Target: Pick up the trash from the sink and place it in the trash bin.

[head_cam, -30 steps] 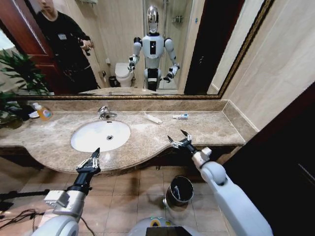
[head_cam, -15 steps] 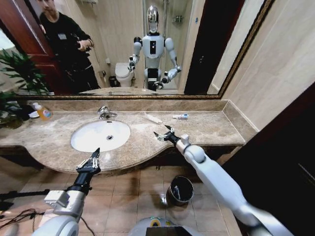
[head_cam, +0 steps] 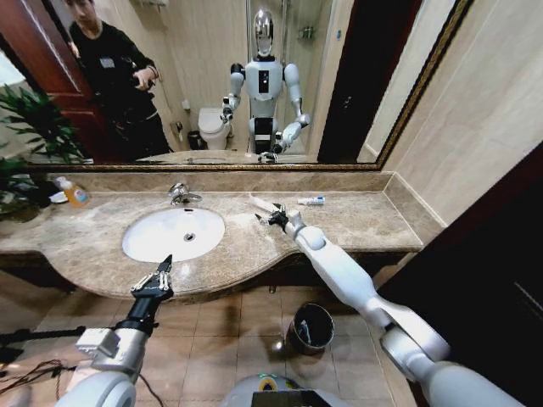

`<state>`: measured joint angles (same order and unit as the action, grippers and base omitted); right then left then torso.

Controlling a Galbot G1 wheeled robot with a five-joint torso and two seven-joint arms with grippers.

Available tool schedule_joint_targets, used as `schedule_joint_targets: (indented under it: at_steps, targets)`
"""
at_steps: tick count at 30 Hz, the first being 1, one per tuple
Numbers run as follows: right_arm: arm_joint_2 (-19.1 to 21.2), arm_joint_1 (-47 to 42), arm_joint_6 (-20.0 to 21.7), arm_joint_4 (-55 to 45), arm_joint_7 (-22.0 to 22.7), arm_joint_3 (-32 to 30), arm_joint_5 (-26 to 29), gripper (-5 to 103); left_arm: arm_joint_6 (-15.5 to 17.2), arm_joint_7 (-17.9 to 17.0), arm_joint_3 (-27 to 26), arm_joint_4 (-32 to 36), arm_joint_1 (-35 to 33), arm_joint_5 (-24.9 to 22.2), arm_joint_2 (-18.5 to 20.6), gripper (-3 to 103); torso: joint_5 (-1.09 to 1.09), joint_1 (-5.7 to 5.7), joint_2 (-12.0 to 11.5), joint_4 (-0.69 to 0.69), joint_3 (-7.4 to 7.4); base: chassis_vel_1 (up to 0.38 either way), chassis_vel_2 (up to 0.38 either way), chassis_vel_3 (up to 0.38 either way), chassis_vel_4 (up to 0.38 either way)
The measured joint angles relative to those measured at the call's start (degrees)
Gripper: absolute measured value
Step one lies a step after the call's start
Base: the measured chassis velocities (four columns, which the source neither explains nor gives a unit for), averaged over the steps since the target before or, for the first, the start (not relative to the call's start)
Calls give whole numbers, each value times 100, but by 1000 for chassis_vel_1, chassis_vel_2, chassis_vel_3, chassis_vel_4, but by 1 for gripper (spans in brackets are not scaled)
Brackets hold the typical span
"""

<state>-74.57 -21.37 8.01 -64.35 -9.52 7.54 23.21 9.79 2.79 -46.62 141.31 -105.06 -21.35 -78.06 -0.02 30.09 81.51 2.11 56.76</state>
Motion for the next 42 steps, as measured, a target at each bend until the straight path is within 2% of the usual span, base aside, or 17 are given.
schedule_joint_targets:
  at_steps: [7,10,12,14,17,20,21,24,26,28,29,30,33,37,38,39,42]
  targets:
    - [-105,449,-6,829,-203,49,-177,100,0,0,0,0,1,0,0,0,0,0,0,0,0,0,0,0,0]
    - [-81,485,78,871,-330,28,-197,100,0,1,0,0,0,0,0,0,1,0,0,0,0,0,0,0,0]
    - [11,505,283,860,-560,26,-207,102,0,0,0,0,0,0,0,0,0,0,0,-1,0,0,0,0,0]
    - [40,514,429,838,-681,21,-211,92,0,1,0,0,0,0,0,0,1,0,0,-2,0,0,0,0,0]
    - [38,516,518,827,-698,37,-177,87,0,1,0,0,0,0,0,0,1,0,1,-1,0,0,0,0,0]
    - [-34,559,530,898,-774,56,-224,71,0,0,0,1,0,0,0,0,1,0,1,-1,0,0,0,0,0]
    - [-34,559,530,898,-774,56,-224,71,0,0,0,1,0,0,0,0,1,0,1,-1,0,0,0,0,0]
    - [-170,636,484,1062,-738,55,-199,54,0,0,0,0,0,0,0,0,1,0,0,0,0,0,0,0,0]
    - [-211,662,447,1114,-703,55,-175,54,0,1,0,0,0,0,0,0,1,0,0,0,0,0,0,0,0]
    - [-276,719,391,1206,-661,53,-138,43,0,0,0,1,0,0,0,0,1,0,0,0,0,0,0,0,0]
    - [-276,719,391,1206,-661,53,-138,43,0,0,0,1,0,0,0,0,1,0,0,0,0,0,0,0,0]
    - [-285,742,368,1229,-654,48,-129,33,0,0,0,0,0,0,0,0,1,0,0,0,0,0,0,0,0]
    - [-283,760,342,1242,-653,45,-130,27,0,1,0,0,0,0,0,0,1,0,0,0,0,0,0,0,0]
    - [-267,750,264,1257,-663,26,-155,6,0,1,0,0,0,0,0,0,1,0,1,0,0,0,0,0,0]
    - [-267,750,264,1257,-663,26,-155,6,0,1,0,0,0,0,0,0,1,0,1,0,0,0,0,0,0]
    - [-251,722,233,1247,-663,18,-157,1,0,0,0,0,0,0,0,0,2,0,1,0,-1,0,0,0,0]
    - [-211,669,172,1200,-664,-3,-157,0,0,1,0,0,0,0,0,0,2,0,1,0,0,0,0,0,0]
